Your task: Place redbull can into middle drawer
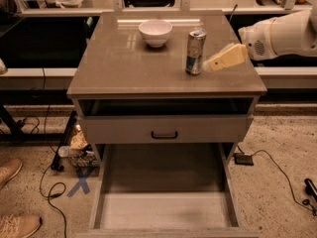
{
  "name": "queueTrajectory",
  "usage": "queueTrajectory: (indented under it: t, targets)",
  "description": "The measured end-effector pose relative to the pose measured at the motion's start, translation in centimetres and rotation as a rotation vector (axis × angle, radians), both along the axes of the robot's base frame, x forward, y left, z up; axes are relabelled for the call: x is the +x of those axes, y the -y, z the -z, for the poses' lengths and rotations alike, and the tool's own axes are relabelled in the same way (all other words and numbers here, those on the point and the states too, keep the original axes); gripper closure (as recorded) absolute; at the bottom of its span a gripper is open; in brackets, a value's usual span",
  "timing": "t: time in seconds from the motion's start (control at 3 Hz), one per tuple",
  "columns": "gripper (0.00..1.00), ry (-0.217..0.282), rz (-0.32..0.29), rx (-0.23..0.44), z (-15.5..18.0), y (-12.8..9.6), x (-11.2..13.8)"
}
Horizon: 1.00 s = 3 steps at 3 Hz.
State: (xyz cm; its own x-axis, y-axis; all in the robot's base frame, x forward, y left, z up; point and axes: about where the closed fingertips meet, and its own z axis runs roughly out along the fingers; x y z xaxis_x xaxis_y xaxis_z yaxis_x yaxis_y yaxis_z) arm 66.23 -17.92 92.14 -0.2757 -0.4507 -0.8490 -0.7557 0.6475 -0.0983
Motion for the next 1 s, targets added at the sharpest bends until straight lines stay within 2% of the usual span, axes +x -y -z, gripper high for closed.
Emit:
queueTrajectory:
  t: [0.67,1.0]
  targets:
    - [0.02,0.024,-0.019,0.160,1.2,-4.4,3.7]
    - [0.05,0.027,-0.027,0.202,1.5,-5.6,4.9]
